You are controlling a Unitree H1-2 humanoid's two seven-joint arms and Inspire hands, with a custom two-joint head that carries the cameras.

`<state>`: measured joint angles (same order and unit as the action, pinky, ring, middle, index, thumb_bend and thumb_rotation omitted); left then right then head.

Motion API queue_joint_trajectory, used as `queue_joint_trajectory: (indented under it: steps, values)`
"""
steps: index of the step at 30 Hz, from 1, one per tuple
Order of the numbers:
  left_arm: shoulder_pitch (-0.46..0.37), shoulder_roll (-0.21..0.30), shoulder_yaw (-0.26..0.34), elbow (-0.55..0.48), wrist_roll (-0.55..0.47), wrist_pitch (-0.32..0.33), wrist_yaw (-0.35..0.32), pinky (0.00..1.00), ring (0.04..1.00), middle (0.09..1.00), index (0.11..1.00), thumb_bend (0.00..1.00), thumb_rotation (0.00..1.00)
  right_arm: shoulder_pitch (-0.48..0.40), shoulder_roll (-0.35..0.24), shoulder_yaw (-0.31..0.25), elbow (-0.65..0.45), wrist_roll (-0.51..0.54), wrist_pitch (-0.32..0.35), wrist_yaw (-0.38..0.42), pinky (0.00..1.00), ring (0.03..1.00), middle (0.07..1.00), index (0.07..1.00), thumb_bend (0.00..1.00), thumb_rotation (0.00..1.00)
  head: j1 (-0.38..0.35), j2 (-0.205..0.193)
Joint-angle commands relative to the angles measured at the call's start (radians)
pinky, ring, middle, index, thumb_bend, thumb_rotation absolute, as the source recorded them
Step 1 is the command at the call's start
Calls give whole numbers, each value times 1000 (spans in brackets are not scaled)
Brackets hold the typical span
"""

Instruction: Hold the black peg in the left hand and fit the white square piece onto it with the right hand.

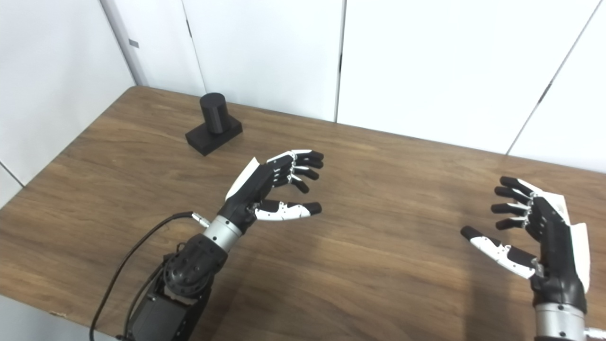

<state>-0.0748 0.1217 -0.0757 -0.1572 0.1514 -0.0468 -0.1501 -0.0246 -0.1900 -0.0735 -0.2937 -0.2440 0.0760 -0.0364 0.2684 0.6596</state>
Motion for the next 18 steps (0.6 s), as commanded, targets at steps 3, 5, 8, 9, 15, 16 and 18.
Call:
queue_joint_trajectory:
  steps: [3, 5, 8, 9, 15, 16, 18]
  values:
    - [-39, 10, 29, -58, 46, -3, 49, 561, 683, 757, 757, 702, 99, -39, -14, -11, -35, 6, -13, 2, 462, 604, 705, 735, 622, 0, 10, -5]
    - [-47, 19, 34, -64, 87, -13, 66, 540, 654, 734, 742, 694, 97, -42, -16, -15, -39, 10, -3, 5, 458, 600, 703, 729, 627, 0, 13, -7]
    - [-67, 42, 45, -86, 133, 15, 71, 547, 657, 721, 724, 675, 84, -46, -19, -16, -40, 16, 2, 11, 456, 598, 704, 726, 624, 0, 16, -9]
    - [-74, 49, 49, -93, 140, 27, 70, 551, 659, 719, 719, 676, 84, -47, -20, -16, -40, 17, 2, 14, 456, 599, 705, 727, 620, 0, 16, -9]
    - [-130, 111, 64, -121, 186, 98, 50, 538, 661, 722, 710, 662, 69, -50, -25, -11, -51, 1, 22, 25, 462, 605, 706, 729, 613, 0, 18, -15]
    - [-139, 121, 64, -121, 196, 104, 48, 529, 660, 722, 708, 661, 68, -50, -26, -12, -49, 6, 19, 27, 463, 606, 706, 729, 613, 0, 18, -16]
    - [-158, 138, 67, -119, 205, 119, 48, 520, 660, 722, 704, 670, 72, -52, -26, -15, -51, 11, 23, 30, 463, 608, 707, 730, 616, 0, 18, -17]
